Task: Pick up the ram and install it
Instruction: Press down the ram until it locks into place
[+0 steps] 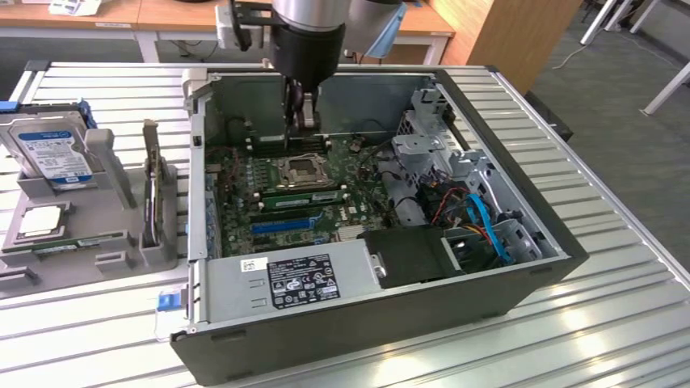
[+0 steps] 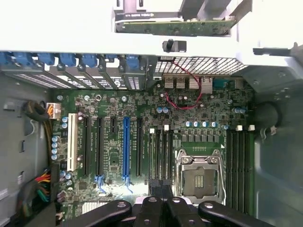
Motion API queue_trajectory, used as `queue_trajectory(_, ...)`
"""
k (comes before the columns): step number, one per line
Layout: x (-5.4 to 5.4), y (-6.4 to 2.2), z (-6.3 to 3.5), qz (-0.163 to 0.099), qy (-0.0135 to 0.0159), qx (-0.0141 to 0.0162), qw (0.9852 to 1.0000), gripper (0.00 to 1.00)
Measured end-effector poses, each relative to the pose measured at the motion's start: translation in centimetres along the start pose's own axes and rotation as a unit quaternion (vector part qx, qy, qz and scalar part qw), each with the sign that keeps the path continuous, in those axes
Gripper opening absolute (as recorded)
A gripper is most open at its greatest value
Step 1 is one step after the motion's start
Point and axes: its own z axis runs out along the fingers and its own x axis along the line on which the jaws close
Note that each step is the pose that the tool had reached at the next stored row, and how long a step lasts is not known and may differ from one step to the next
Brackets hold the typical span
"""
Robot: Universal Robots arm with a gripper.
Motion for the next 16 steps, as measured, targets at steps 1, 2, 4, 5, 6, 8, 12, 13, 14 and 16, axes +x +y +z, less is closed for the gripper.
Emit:
queue_trajectory(1, 0.0, 0.01, -0.25, 0.000, 0.0001, 0.0000, 1.0000, 0.10)
queue_trajectory(2, 0.0, 0.02, -0.49, 0.000, 0.0002, 0.0000, 1.0000, 0.10)
queue_trajectory(4, 0.0, 0.03, -0.81, 0.000, 0.0004, 0.0000, 1.0000, 0.10)
queue_trajectory(5, 0.0, 0.03, -0.81, 0.000, 0.0003, 0.0000, 1.0000, 0.10)
queue_trajectory(6, 0.0, 0.03, -0.81, 0.000, 0.0003, 0.0000, 1.0000, 0.10)
queue_trajectory(8, 0.0, 0.03, -0.81, 0.000, 0.0003, 0.0000, 1.0000, 0.10)
queue_trajectory(12, 0.0, -0.24, -0.83, 0.000, 0.0007, -0.0001, 1.0000, 0.10)
queue_trajectory(13, 0.0, -0.50, -0.84, 0.000, 0.0007, -0.0001, 1.0000, 0.10)
queue_trajectory(14, 0.0, -0.78, -0.84, 0.000, 0.0007, -0.0001, 1.0000, 0.10)
queue_trajectory(16, 0.0, -1.34, -0.87, 0.000, 0.0007, -0.0002, 1.0000, 0.10)
